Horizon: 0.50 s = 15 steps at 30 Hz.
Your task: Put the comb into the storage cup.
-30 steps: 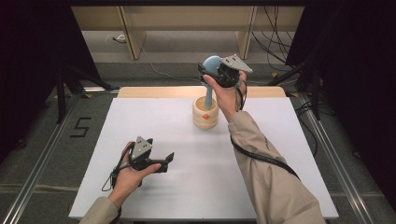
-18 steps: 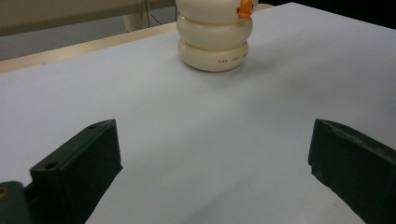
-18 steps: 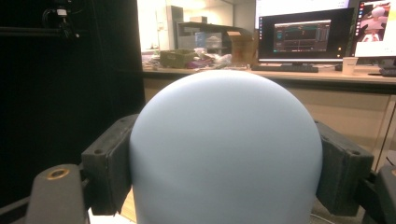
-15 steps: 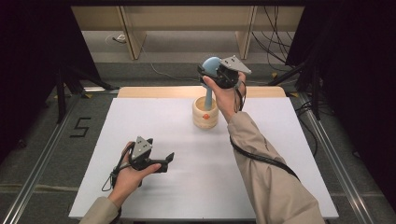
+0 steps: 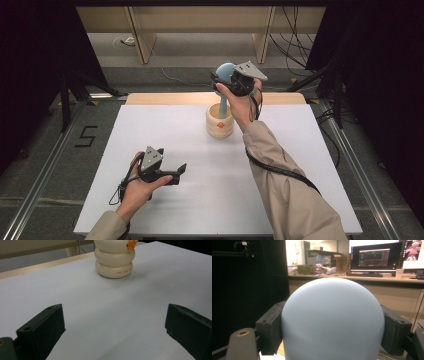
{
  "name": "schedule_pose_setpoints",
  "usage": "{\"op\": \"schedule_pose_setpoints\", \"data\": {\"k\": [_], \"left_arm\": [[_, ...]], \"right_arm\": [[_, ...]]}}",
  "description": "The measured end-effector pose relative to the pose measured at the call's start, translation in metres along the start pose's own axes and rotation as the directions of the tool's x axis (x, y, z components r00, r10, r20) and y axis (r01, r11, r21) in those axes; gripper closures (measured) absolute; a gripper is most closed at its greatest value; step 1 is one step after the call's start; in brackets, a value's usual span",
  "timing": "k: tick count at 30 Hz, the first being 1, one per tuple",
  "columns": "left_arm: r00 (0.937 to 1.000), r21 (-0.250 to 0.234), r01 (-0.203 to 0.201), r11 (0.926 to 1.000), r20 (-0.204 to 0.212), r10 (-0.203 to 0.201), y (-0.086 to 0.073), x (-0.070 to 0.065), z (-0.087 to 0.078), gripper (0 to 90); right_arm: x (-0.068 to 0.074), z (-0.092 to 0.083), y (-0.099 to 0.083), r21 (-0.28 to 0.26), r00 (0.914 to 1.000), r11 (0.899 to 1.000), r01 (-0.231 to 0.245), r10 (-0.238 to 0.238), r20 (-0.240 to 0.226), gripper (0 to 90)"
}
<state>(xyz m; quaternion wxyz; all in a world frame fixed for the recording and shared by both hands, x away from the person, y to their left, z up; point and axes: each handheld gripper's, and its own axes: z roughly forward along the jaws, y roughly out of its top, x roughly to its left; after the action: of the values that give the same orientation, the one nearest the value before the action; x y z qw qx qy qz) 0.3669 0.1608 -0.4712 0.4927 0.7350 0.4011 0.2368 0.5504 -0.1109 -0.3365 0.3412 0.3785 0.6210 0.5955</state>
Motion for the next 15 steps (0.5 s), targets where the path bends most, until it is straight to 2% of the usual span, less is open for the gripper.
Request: {"op": "schedule_pose_setpoints", "data": {"k": [15], "left_arm": [[1.0, -0.001, 0.003, 1.0, -0.001, -0.003, 0.0001, 0.0003, 0.0001, 2.0]], "right_arm": [[0.0007, 0.0021, -0.0037, 0.011, 1.0, 1.0, 0.003, -0.003, 0.0, 20.7]]}}
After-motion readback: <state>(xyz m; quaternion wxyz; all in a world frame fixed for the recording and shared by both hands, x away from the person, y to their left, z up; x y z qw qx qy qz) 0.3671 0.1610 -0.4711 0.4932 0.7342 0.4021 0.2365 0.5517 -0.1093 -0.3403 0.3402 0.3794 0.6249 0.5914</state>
